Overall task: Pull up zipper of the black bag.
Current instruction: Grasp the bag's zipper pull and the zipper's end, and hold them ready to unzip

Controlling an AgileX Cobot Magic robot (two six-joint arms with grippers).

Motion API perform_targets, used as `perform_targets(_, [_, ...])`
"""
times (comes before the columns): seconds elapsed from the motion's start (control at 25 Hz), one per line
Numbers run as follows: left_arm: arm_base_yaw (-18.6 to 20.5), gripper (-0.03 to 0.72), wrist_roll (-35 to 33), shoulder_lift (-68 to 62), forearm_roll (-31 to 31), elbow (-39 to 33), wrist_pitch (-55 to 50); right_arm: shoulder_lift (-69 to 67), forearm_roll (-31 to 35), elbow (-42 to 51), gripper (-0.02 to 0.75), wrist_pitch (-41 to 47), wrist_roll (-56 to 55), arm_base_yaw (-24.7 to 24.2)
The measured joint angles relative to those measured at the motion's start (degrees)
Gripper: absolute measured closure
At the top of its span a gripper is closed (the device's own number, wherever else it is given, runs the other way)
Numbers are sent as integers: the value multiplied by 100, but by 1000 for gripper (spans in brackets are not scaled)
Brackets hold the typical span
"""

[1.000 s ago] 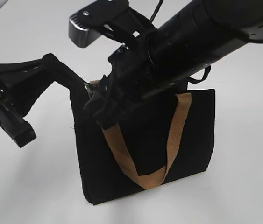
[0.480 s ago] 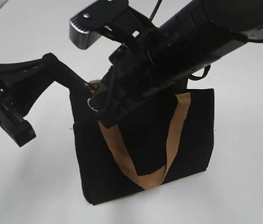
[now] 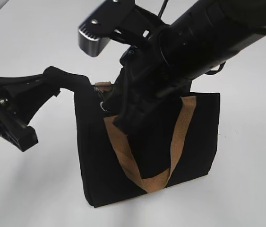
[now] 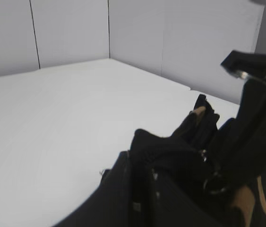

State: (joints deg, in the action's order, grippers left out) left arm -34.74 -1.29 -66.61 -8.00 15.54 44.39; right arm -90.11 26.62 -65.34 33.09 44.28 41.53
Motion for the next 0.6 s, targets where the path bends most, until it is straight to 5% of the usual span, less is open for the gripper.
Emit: perform_targets(0.6, [-11, 664, 1078, 0, 282, 0, -2258, 85, -90, 0, 739, 69, 0, -62])
